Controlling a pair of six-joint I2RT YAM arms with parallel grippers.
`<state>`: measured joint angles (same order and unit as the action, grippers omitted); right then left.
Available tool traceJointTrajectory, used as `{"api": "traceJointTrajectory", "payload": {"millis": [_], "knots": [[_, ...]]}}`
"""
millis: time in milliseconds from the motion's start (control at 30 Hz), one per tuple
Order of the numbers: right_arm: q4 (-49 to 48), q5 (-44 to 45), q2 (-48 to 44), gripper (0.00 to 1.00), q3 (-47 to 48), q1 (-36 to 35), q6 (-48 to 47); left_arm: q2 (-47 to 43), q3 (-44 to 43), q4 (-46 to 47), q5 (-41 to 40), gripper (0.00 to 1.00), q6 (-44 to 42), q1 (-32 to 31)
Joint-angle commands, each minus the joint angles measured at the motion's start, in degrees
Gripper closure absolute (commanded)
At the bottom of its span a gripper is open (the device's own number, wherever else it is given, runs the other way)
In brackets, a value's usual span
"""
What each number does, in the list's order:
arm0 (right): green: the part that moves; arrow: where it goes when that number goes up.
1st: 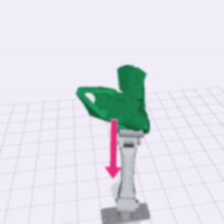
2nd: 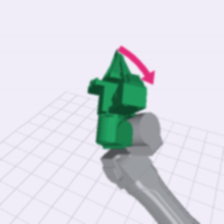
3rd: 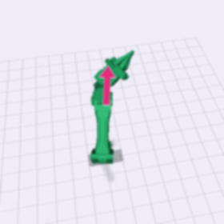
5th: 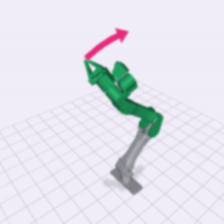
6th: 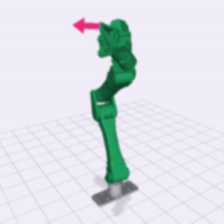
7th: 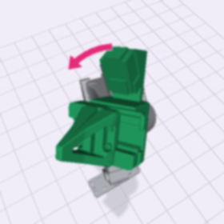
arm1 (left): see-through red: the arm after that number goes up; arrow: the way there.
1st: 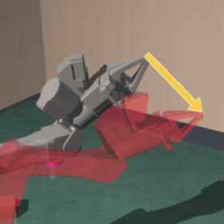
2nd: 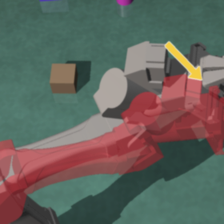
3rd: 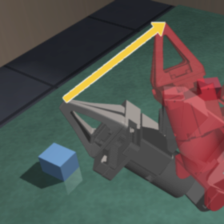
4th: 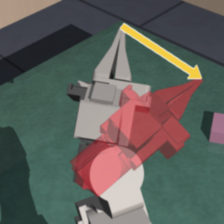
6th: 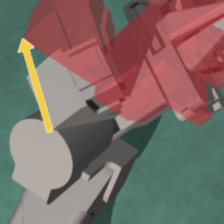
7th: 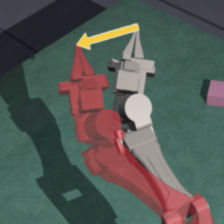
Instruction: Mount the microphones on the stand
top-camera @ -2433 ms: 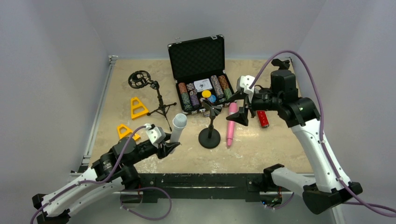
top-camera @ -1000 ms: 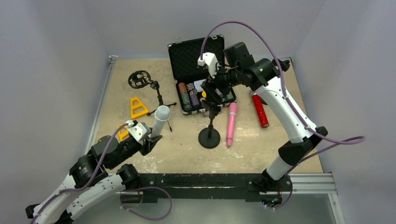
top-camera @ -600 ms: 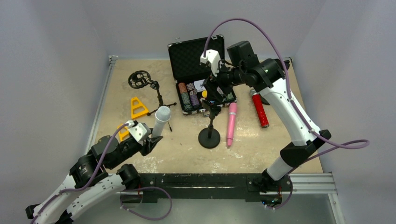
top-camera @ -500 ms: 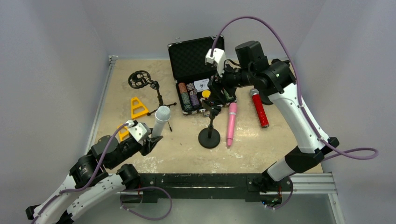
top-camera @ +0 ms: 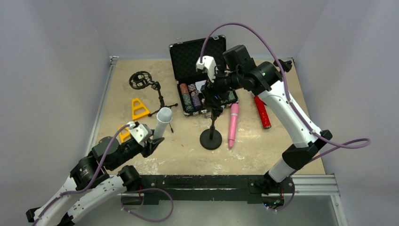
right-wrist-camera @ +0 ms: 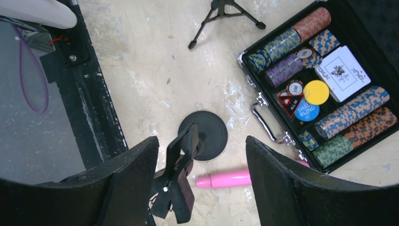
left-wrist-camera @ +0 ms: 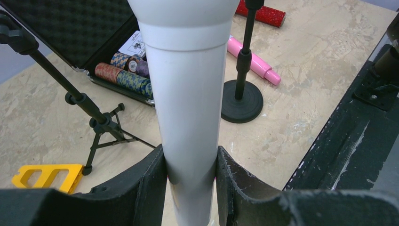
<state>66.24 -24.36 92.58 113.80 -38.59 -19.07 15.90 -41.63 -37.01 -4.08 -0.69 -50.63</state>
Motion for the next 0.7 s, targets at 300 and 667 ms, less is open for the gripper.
{"api": "traceJointTrajectory", "payload": {"millis": [300,667], "knots": [[2.6,0.0,0.4,0.72,-0.5,-4.5,-3.6,-0.4,-0.1,3.1,1.7,1.0,-0.5,0.4],[16.9,-9.9,3.9,0.86,7.0,-4.5,-26.7,-0.4,0.0,3.4,2.4,1.0,-0.6,0.3]]}}
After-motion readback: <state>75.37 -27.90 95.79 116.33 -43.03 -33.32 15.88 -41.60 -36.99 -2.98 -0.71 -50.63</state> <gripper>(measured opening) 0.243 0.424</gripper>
